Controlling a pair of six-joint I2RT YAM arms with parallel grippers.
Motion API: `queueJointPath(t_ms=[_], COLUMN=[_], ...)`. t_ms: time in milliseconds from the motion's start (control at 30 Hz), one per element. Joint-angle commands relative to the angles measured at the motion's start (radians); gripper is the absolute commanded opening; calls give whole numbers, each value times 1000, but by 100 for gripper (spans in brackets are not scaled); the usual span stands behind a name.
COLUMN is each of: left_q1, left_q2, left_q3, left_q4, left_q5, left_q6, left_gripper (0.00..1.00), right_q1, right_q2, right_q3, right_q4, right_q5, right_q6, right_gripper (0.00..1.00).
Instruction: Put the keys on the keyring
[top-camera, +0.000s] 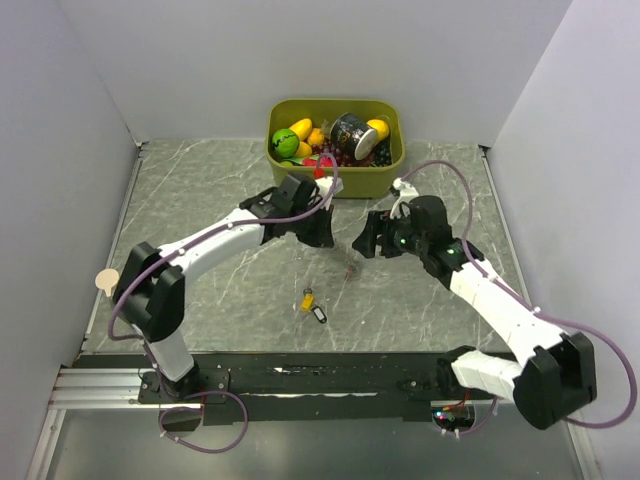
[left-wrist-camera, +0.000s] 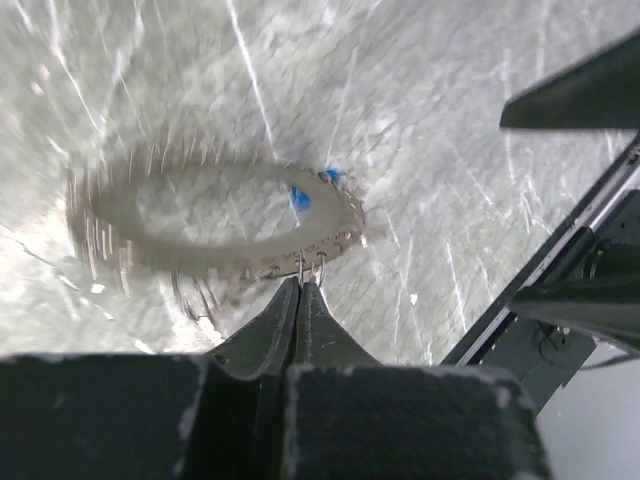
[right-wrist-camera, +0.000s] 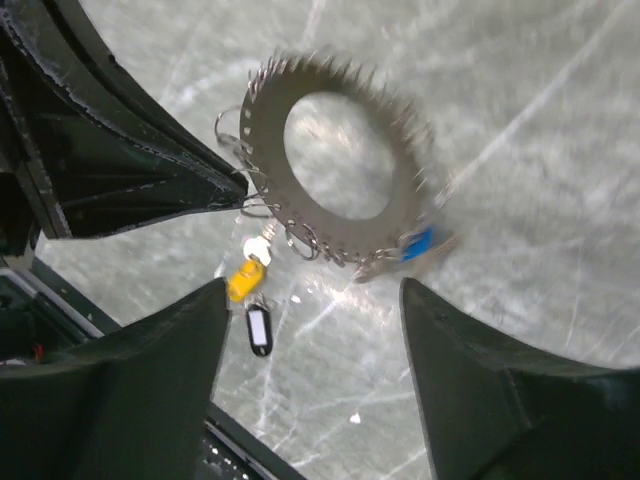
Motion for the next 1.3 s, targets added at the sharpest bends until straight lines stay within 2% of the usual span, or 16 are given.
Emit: queueJointPath(t_ms=[0,133,333,600,800,900,933,1000,1267], left_q1=[-4,-4,-4,-5,-5,-5,-5,-5,-5], left_q2=[-95,-130,-175,-337,-368,-371,-374,-383,-406], left_q3=[95,131,140,7,-16,-25,-30,-44,-53], left_q4=[-74,-108,-123,9,42,68,81,110,148], left_q5=[1,72,218,353,474,506,508,517,532], left_q6=[127,190,314,454,468,460,454,446,431], left_gripper=[1,1,1,1,1,1,1,1,1], right_q1=[-38,-58,-61,-58,-58,-57,-55,-52,-43], right_q2=[-121,-187,-199,-202,-176,-167,-164,-161,-144], right_q3=[32,19,28,15,18,22,24,25,21], right_q4=[118,216,296,348,411,430,431,425,440], right_q5=[-104,-235,-432,-604,-710,-755,-766,-772,-790], right_q6=[-69,-108,-164,-181,-133,-124,-122,-125,-119], right_gripper=[88,93,92,90,82,75,69,64,61])
